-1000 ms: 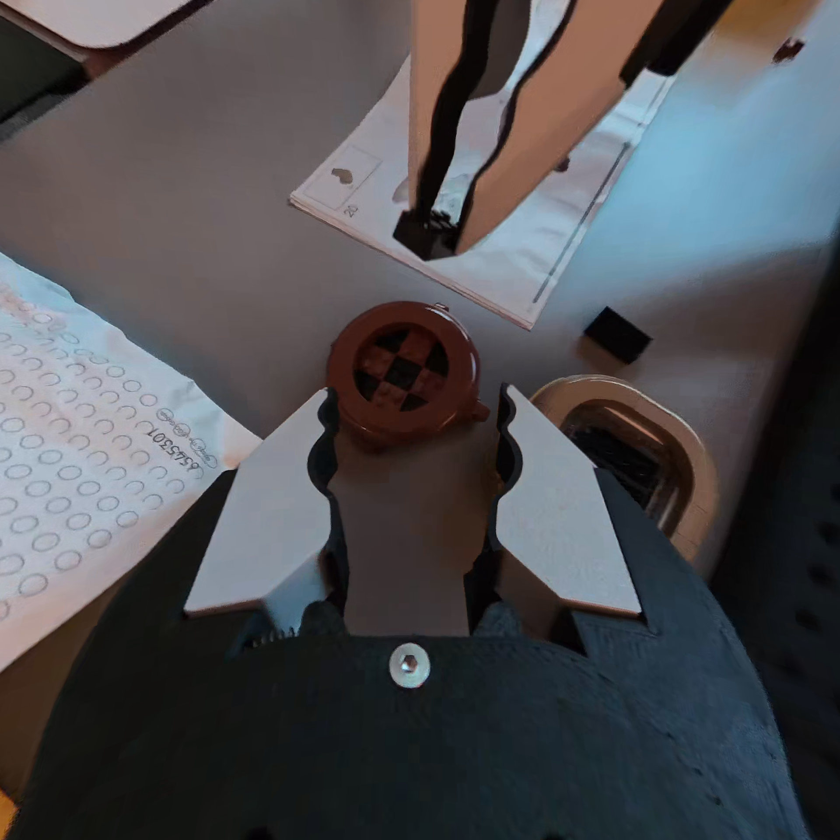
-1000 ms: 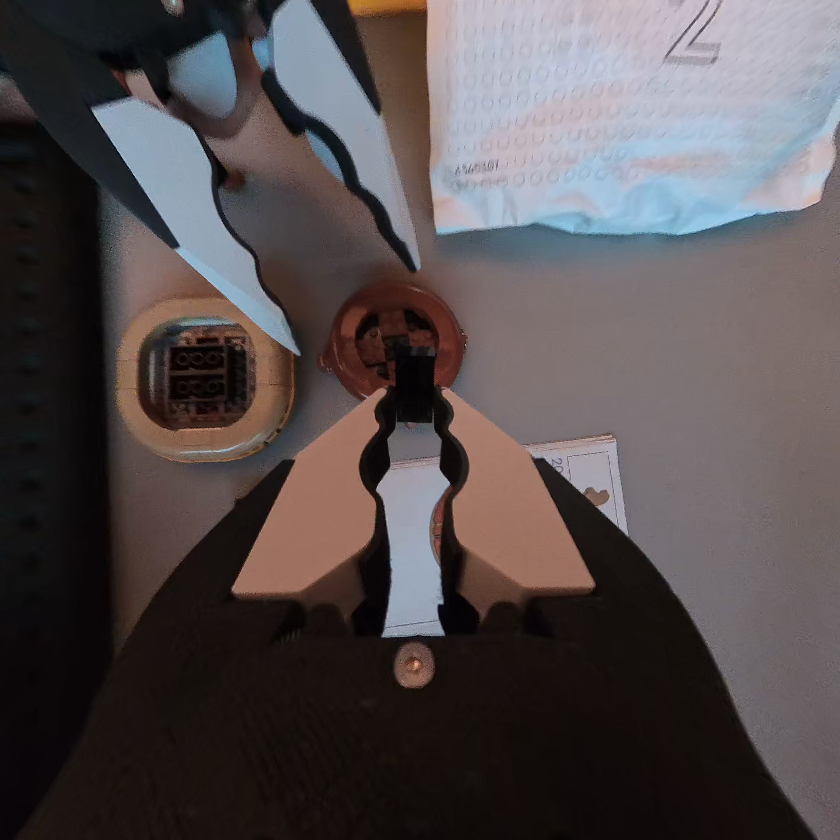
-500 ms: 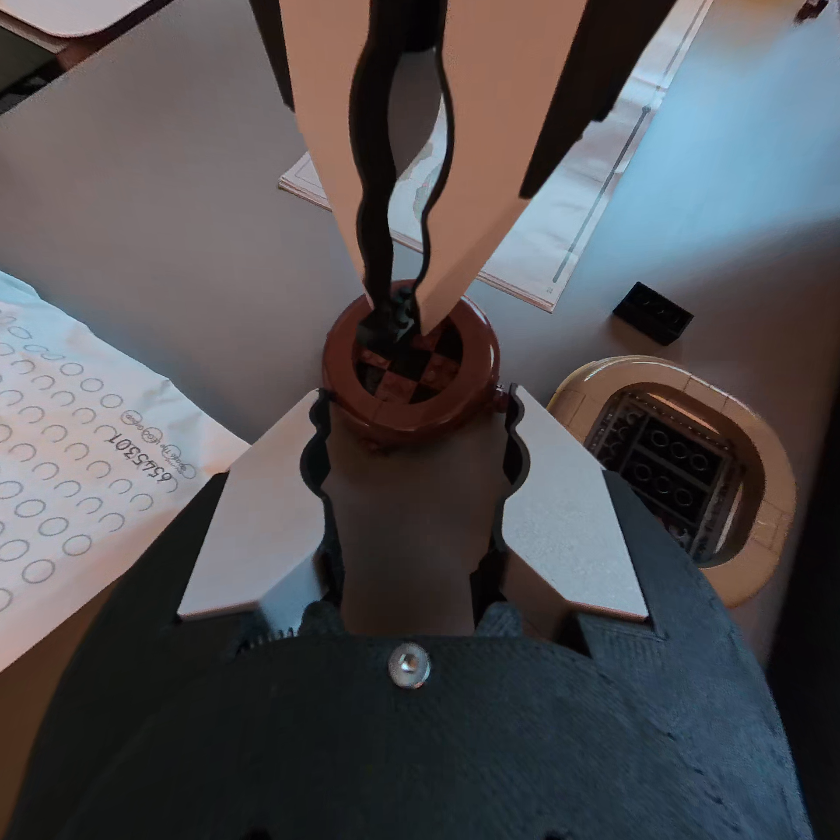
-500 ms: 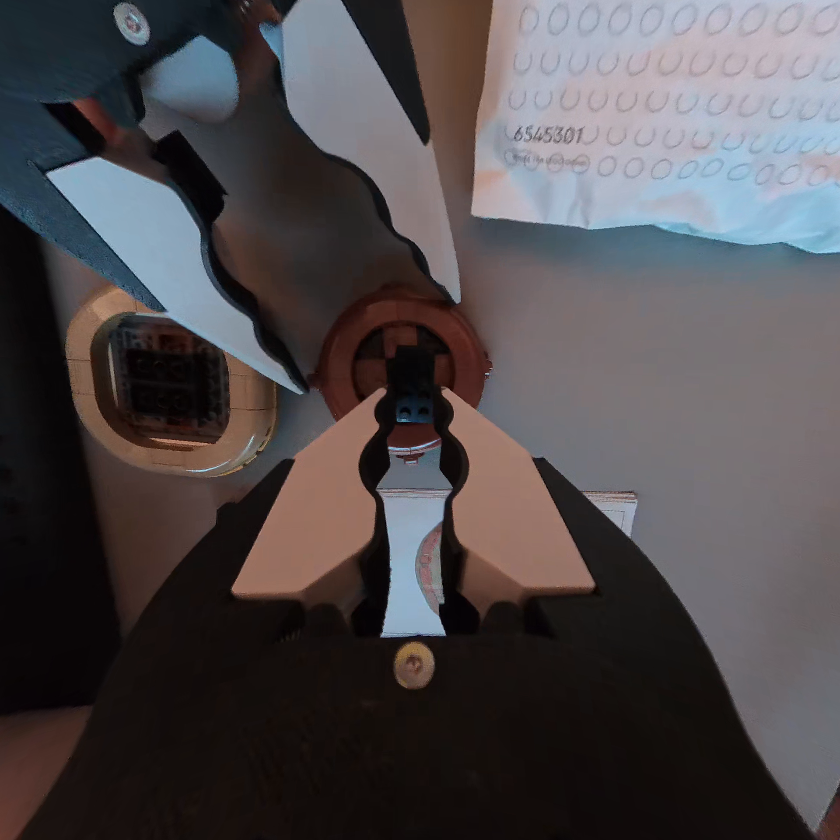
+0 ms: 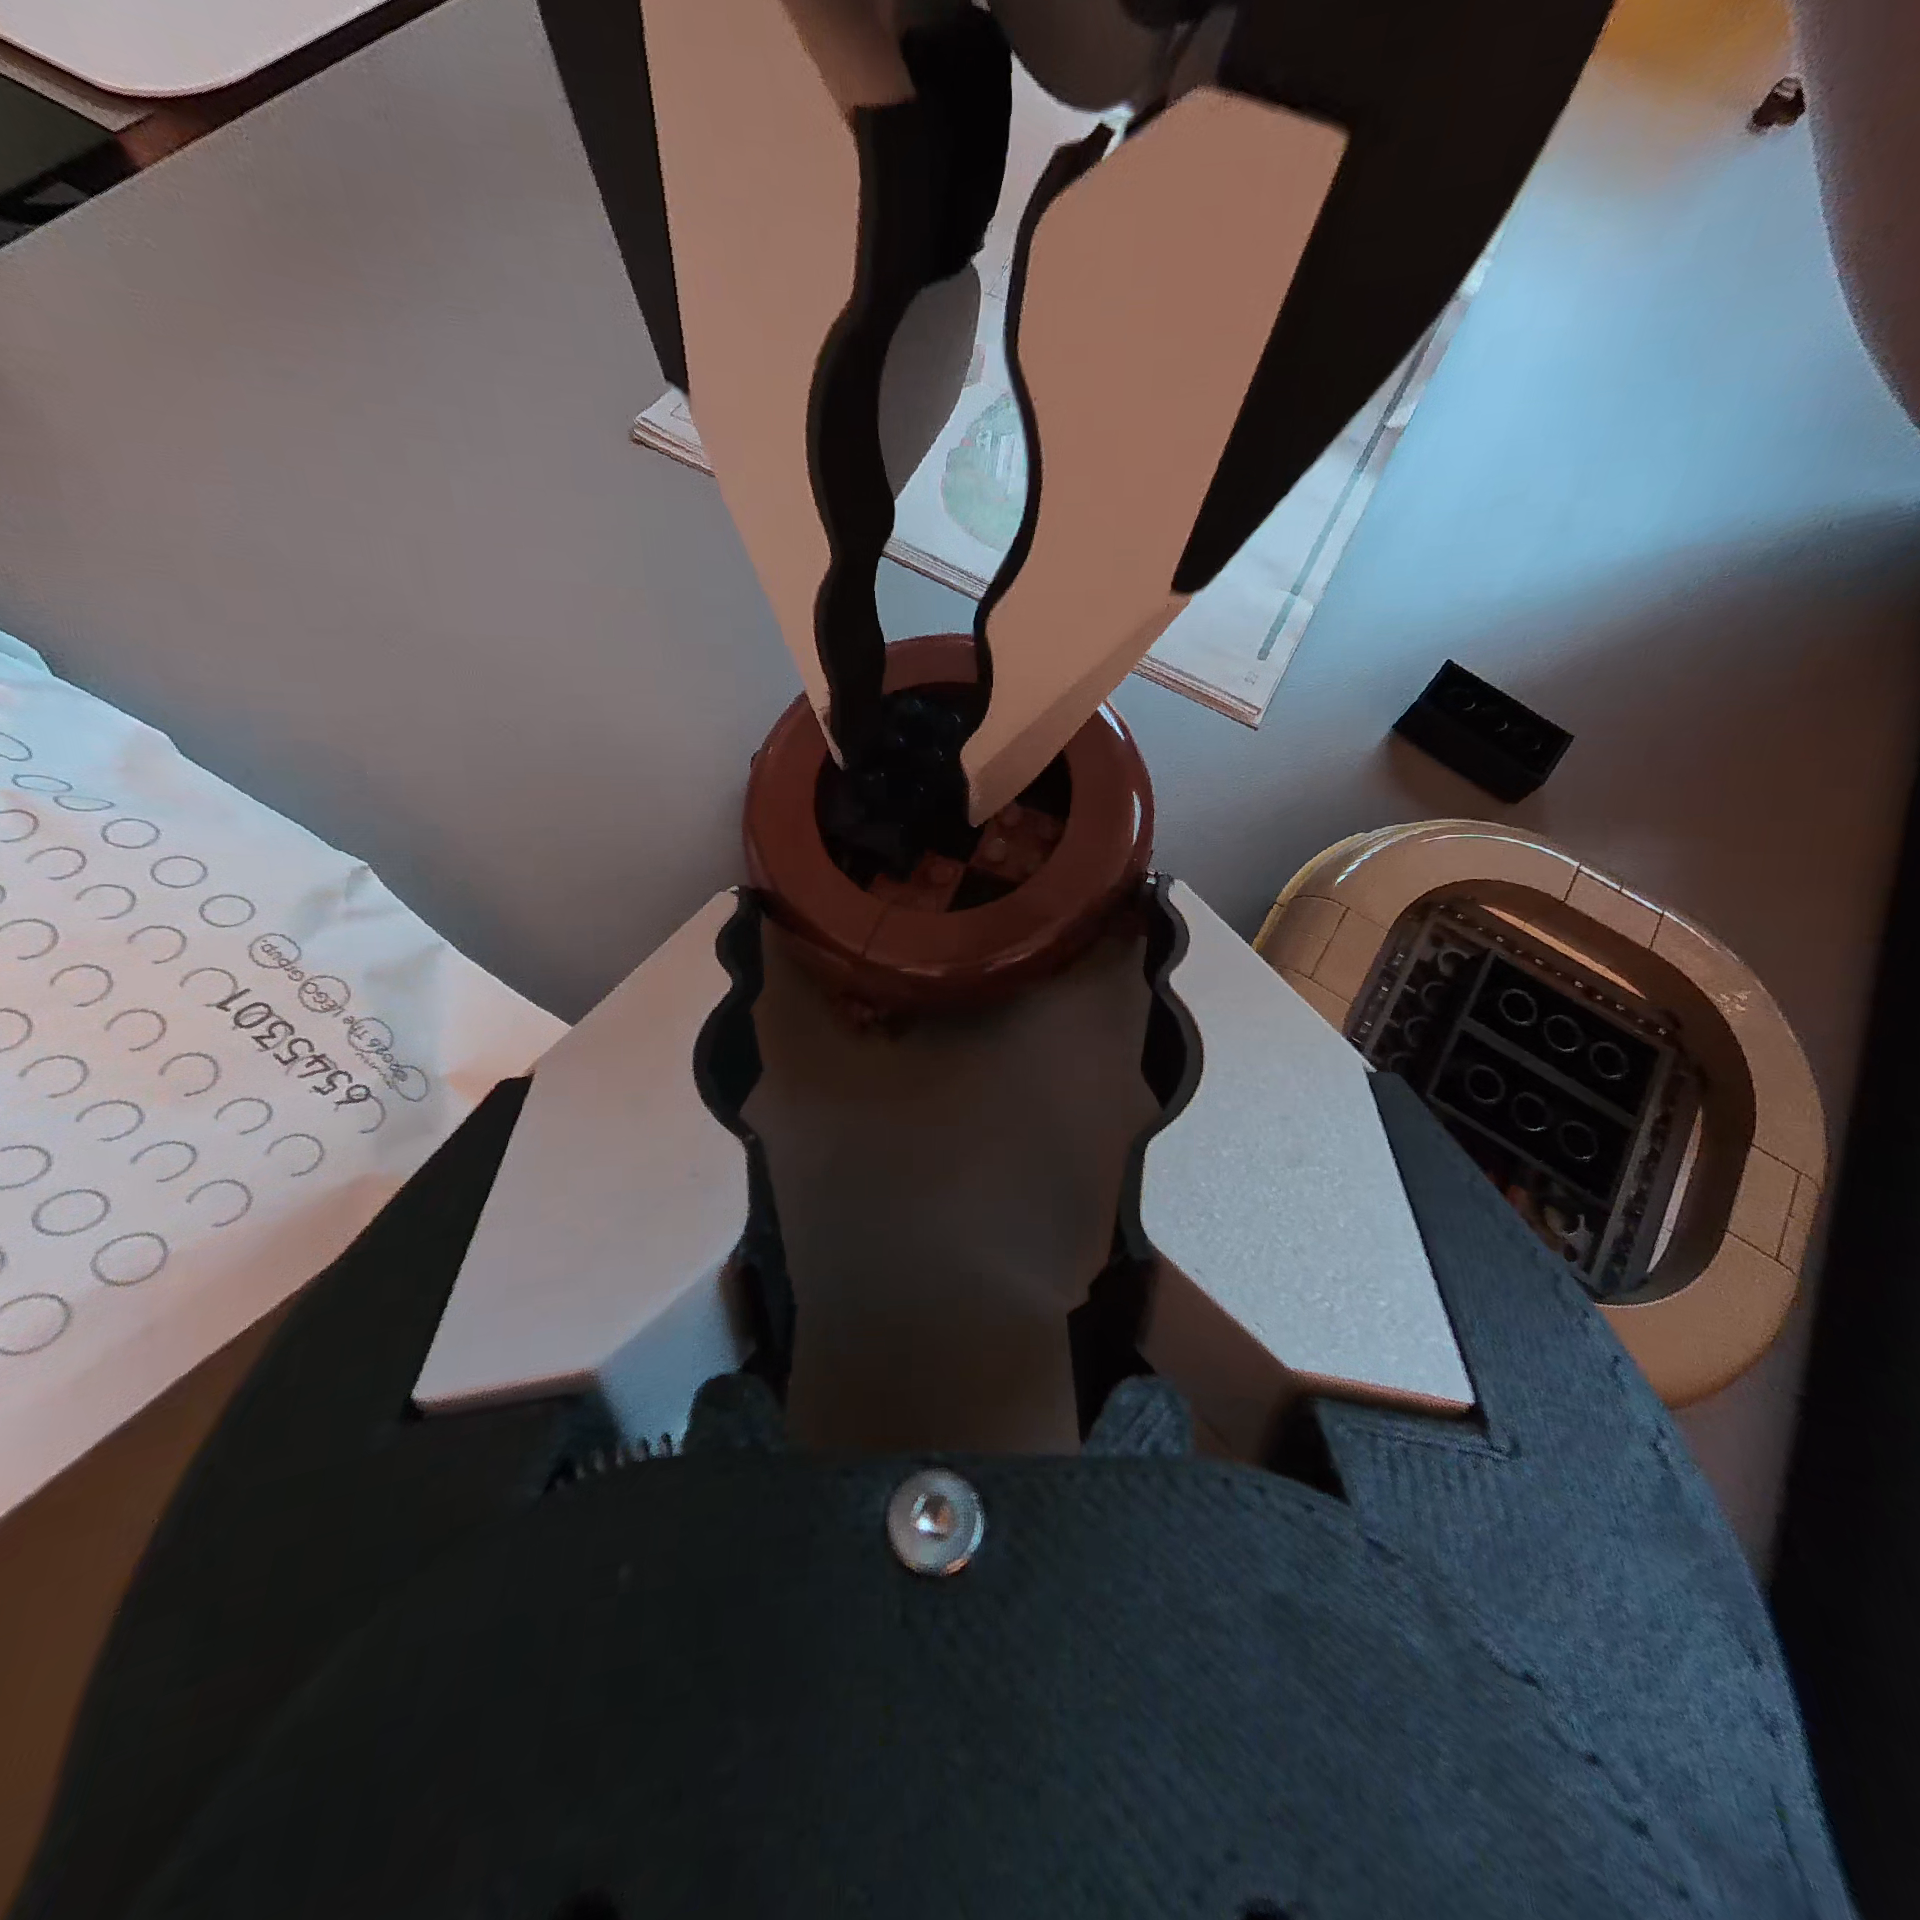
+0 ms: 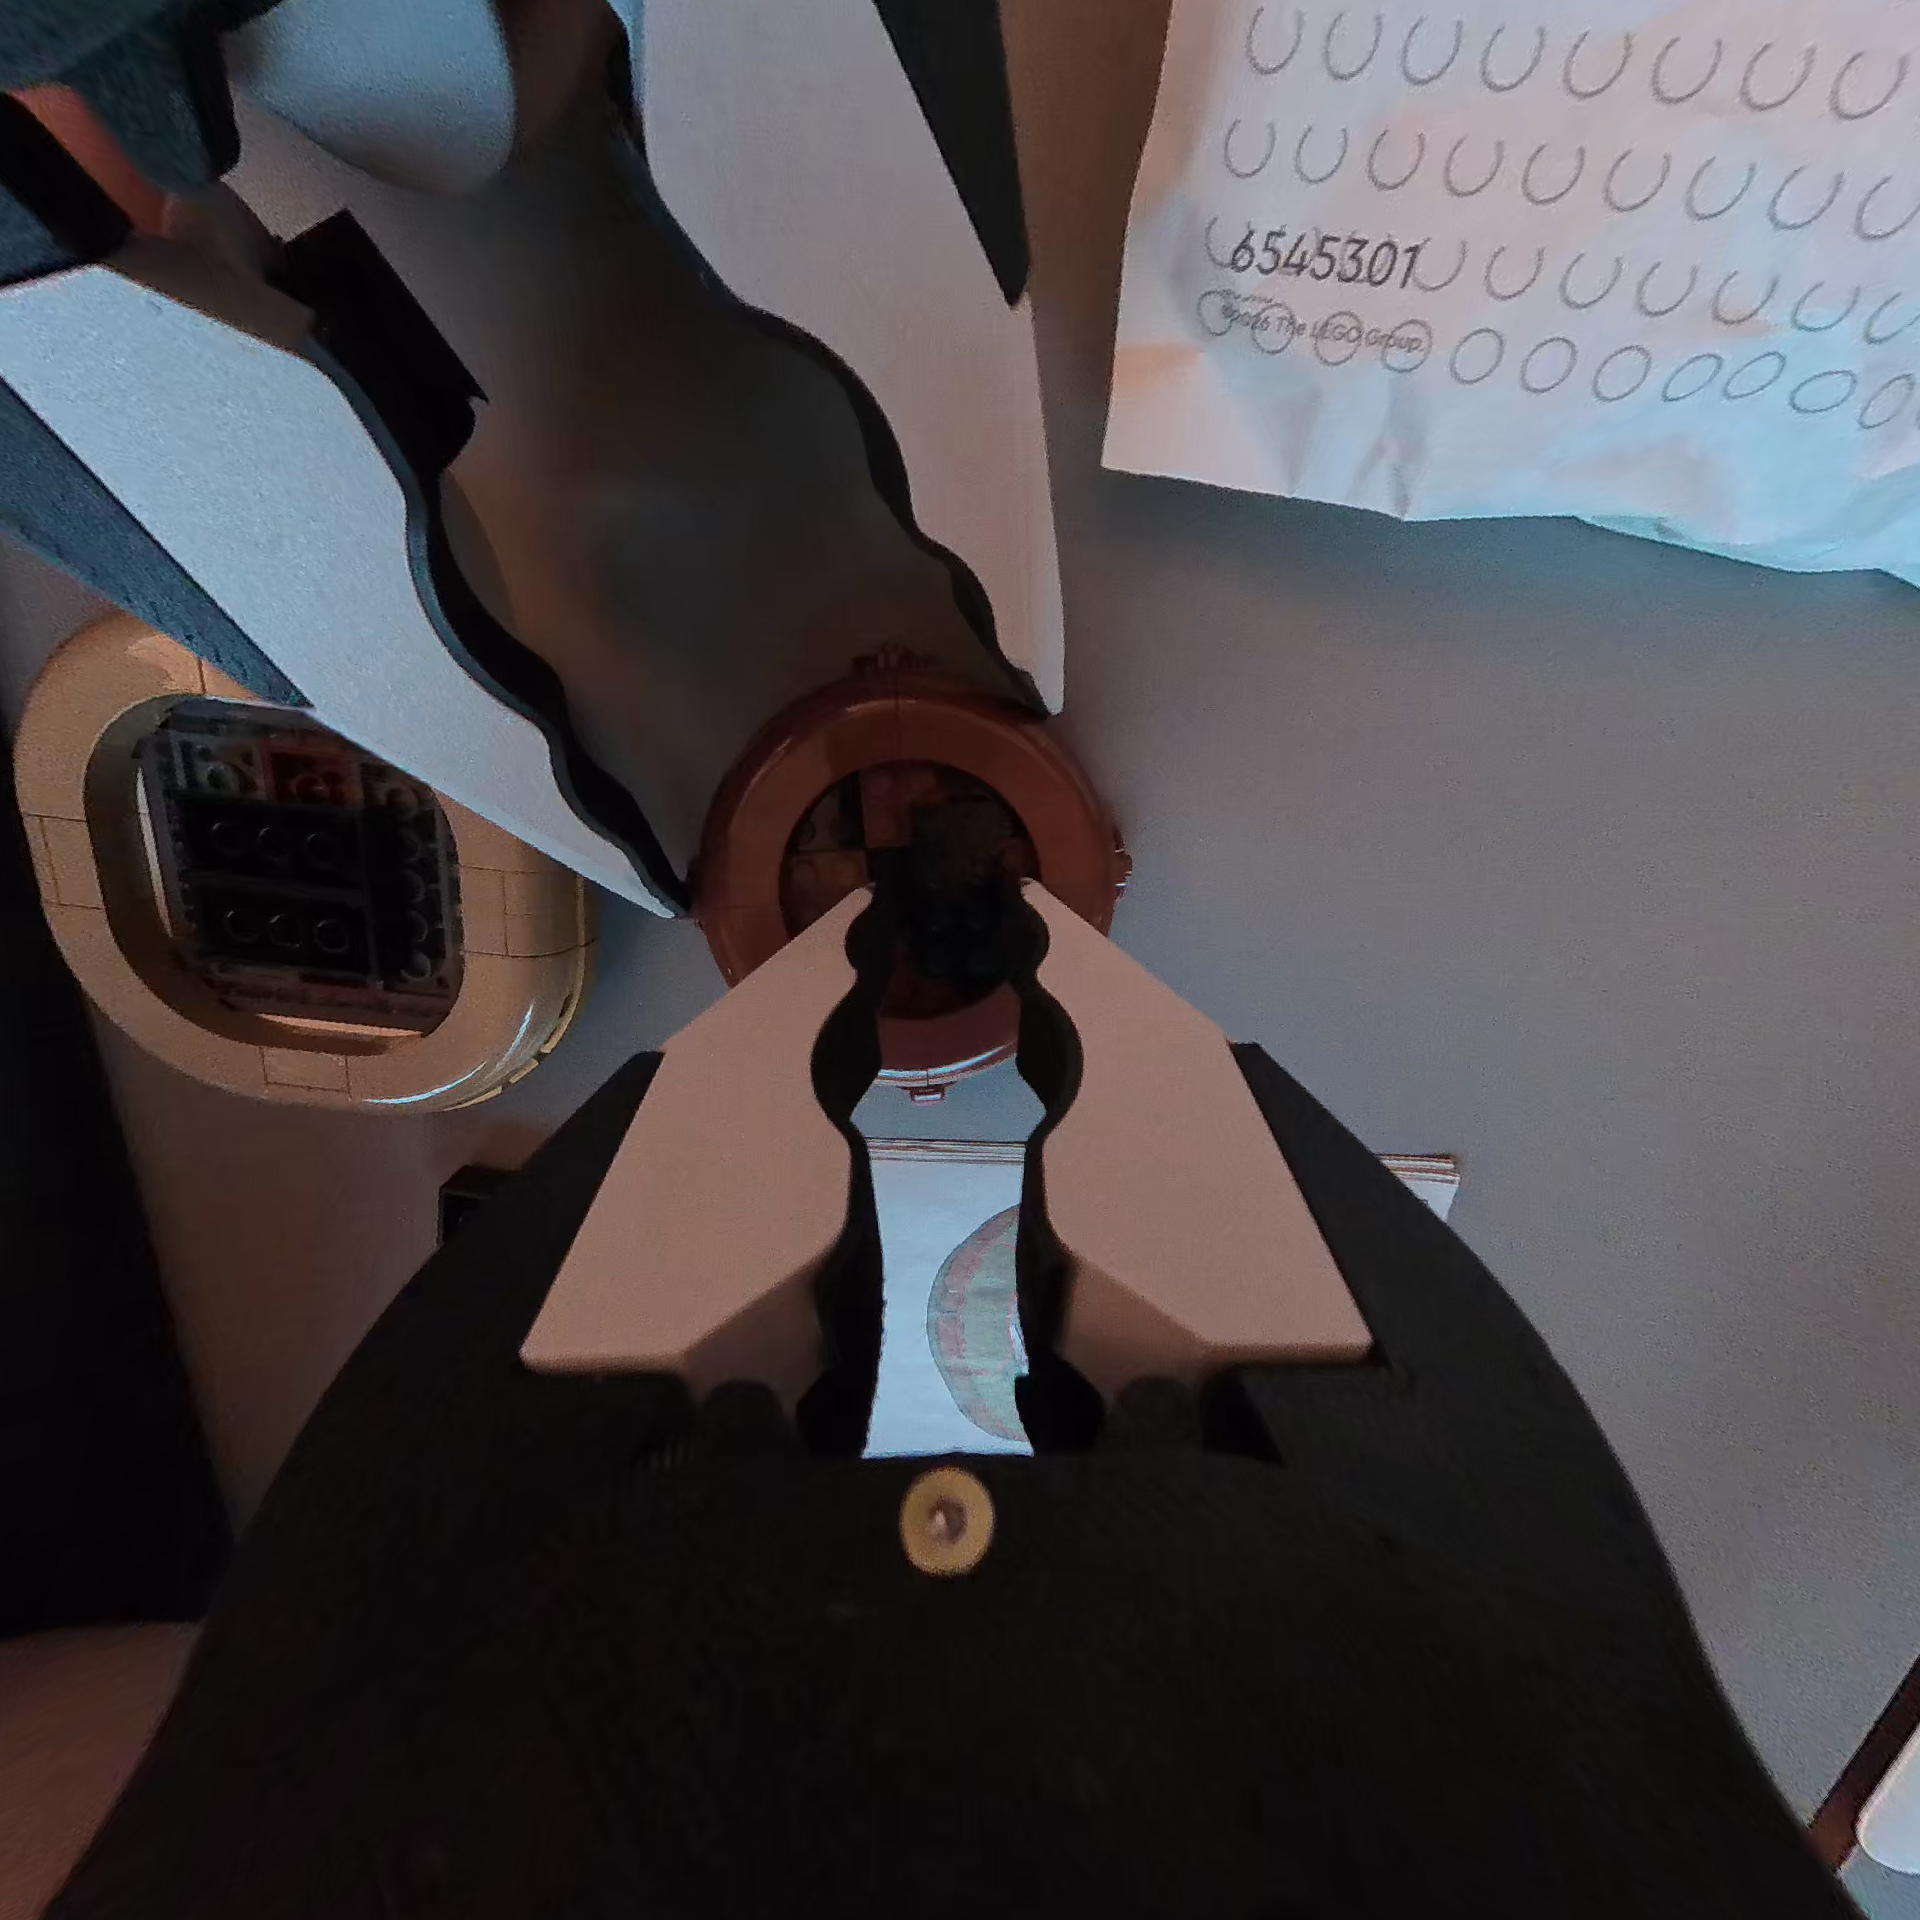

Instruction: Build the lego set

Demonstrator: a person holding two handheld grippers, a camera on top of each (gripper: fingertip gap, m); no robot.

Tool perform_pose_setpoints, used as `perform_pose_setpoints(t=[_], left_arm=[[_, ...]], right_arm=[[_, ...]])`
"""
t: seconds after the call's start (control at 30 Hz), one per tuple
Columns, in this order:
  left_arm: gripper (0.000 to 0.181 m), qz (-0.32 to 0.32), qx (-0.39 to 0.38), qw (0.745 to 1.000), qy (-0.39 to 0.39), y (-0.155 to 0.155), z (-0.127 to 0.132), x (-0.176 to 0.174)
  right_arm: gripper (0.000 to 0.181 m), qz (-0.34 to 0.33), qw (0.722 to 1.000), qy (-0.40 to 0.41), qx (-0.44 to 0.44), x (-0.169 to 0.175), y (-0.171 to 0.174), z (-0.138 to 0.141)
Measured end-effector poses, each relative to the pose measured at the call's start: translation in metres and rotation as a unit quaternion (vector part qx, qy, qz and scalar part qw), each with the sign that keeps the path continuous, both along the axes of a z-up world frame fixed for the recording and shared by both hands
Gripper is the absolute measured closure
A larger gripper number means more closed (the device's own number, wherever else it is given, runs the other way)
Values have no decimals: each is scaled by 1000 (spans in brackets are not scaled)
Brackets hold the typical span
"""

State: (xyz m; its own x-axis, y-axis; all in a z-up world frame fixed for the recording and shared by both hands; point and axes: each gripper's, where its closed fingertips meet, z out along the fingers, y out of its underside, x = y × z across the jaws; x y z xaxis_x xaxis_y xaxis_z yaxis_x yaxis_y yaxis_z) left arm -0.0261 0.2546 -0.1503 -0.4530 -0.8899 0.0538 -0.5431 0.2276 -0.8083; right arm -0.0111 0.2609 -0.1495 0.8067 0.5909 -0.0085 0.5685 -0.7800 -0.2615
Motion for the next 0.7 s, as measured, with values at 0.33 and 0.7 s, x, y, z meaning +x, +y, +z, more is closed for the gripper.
perform_pose_setpoints(t=[0.33, 0.7], left_arm=[[108, -4, 0, 1000, 1, -2, 0, -2], [108, -6, -5, 1000, 3, -2, 0, -1]], right_arm=[[155, 3, 998, 46, 35, -2, 3, 11], [167, 8, 998, 61, 35, -4, 5, 6]])
